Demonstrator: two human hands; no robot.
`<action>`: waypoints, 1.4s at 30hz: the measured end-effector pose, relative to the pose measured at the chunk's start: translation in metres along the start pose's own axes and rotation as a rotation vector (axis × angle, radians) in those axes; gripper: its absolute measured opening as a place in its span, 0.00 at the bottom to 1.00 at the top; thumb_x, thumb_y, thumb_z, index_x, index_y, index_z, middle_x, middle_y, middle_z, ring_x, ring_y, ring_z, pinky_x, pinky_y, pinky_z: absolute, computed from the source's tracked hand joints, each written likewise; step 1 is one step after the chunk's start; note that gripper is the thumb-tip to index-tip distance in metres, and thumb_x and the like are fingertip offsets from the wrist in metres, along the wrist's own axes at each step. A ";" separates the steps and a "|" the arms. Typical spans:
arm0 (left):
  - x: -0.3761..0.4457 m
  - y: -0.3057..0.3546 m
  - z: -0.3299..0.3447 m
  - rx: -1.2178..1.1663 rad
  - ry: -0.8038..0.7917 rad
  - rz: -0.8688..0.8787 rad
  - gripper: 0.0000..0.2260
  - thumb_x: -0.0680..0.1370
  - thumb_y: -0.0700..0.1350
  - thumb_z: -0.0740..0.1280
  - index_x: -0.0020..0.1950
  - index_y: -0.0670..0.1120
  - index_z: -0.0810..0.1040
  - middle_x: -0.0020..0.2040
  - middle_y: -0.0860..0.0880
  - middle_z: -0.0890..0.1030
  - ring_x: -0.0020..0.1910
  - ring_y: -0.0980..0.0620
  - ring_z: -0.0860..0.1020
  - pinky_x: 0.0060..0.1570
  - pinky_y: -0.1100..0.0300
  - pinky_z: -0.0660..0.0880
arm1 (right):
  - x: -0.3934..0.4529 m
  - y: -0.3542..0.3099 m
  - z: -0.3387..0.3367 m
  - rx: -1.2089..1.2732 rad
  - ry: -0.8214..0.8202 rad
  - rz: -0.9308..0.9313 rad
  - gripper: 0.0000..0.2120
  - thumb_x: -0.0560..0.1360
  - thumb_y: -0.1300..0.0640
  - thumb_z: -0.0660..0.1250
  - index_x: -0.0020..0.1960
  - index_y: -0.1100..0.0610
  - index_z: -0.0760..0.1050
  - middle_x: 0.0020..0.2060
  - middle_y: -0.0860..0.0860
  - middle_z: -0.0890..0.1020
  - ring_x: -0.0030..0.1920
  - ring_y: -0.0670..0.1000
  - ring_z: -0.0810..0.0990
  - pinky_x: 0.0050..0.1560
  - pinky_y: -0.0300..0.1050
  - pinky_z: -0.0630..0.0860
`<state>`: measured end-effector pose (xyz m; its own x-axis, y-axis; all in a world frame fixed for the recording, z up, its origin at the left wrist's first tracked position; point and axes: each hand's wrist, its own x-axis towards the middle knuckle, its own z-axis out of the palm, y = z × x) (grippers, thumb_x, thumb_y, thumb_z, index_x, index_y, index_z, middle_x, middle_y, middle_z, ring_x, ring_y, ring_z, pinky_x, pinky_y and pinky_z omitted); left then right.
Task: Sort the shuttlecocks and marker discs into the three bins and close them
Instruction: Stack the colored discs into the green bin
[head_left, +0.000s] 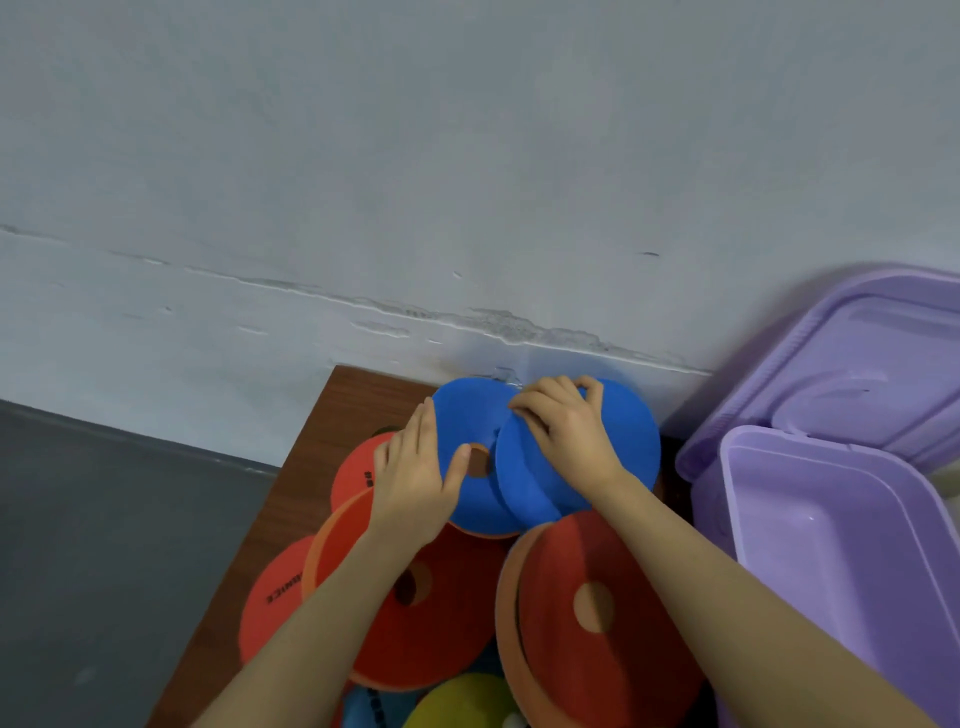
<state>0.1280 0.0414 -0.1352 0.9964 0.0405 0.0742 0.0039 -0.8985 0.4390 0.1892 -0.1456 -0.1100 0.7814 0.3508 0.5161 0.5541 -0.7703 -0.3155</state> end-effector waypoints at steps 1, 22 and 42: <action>0.000 -0.001 -0.002 -0.015 0.007 0.000 0.36 0.75 0.66 0.43 0.75 0.44 0.57 0.73 0.46 0.64 0.67 0.46 0.67 0.64 0.49 0.62 | 0.006 -0.005 0.004 0.014 0.004 -0.017 0.10 0.75 0.55 0.59 0.44 0.53 0.78 0.39 0.47 0.78 0.43 0.46 0.70 0.55 0.45 0.56; 0.015 -0.012 0.000 0.162 -0.151 -0.137 0.31 0.80 0.51 0.57 0.76 0.41 0.46 0.65 0.44 0.67 0.61 0.46 0.69 0.58 0.55 0.65 | -0.036 -0.005 0.005 0.112 -0.500 0.796 0.29 0.79 0.51 0.58 0.74 0.59 0.52 0.68 0.59 0.66 0.66 0.61 0.67 0.64 0.57 0.65; -0.077 -0.041 -0.064 0.029 0.055 -0.135 0.25 0.76 0.42 0.65 0.72 0.40 0.63 0.53 0.41 0.74 0.51 0.40 0.73 0.53 0.48 0.66 | -0.058 -0.094 -0.024 0.120 -0.360 0.493 0.19 0.75 0.57 0.62 0.65 0.51 0.69 0.53 0.47 0.79 0.57 0.49 0.75 0.50 0.43 0.53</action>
<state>0.0453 0.1029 -0.1014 0.9805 0.1851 0.0655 0.1409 -0.8955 0.4221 0.0849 -0.1069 -0.0910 0.9898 0.1421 -0.0075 0.1150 -0.8296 -0.5463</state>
